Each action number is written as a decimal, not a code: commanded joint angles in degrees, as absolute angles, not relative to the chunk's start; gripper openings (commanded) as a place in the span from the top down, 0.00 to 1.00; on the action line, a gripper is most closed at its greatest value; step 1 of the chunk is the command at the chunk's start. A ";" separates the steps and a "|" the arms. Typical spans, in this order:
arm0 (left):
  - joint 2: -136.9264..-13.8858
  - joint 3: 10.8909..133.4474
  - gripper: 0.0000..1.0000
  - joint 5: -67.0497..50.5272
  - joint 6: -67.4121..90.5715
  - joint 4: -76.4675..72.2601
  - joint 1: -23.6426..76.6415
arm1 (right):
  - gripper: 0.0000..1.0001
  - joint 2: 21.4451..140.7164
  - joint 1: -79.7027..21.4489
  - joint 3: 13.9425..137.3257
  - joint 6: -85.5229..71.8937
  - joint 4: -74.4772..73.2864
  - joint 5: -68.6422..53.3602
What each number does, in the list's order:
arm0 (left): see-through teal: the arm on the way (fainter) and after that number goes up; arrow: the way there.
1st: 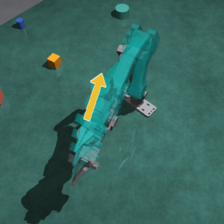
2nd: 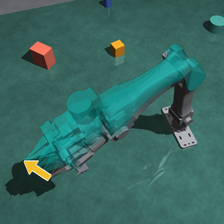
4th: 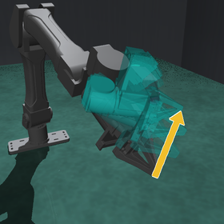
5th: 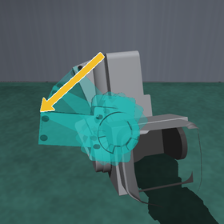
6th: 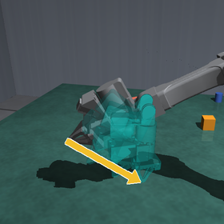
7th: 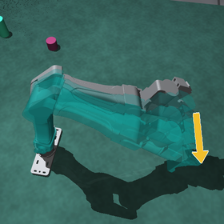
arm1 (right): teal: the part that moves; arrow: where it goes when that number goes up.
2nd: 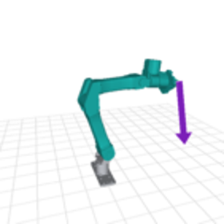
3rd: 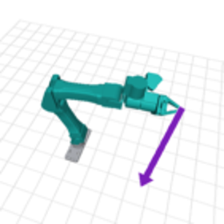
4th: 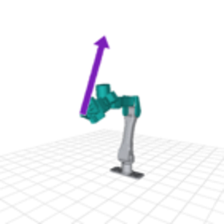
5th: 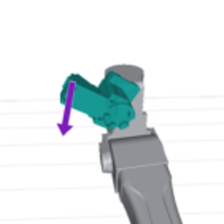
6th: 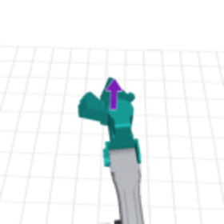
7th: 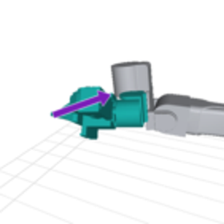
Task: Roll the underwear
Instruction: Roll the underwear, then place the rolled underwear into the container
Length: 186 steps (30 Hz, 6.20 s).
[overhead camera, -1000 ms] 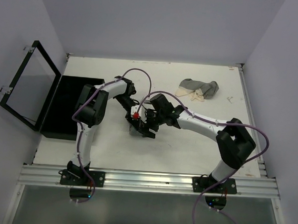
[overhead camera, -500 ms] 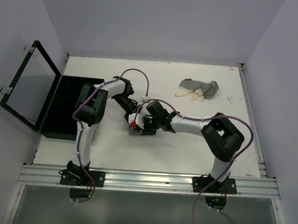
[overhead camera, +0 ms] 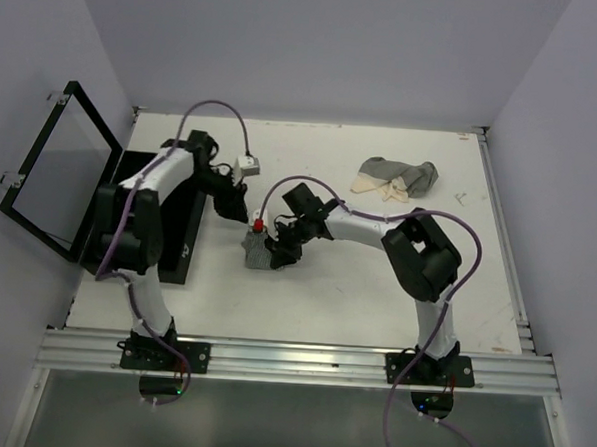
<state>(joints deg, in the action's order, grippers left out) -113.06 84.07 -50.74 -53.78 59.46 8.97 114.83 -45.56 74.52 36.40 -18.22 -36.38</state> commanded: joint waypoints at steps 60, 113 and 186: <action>-117.58 71.79 1.00 -36.47 -54.67 56.42 23.39 | 0.33 104.35 -24.43 73.24 17.24 -18.70 -48.96; -73.56 56.54 0.45 -38.94 -59.48 33.75 4.83 | 1.00 125.76 -43.86 80.94 30.06 -33.39 -40.07; -86.58 81.04 1.00 -29.54 -60.11 44.49 -2.42 | 0.01 115.84 -12.83 92.64 23.91 -55.81 -53.88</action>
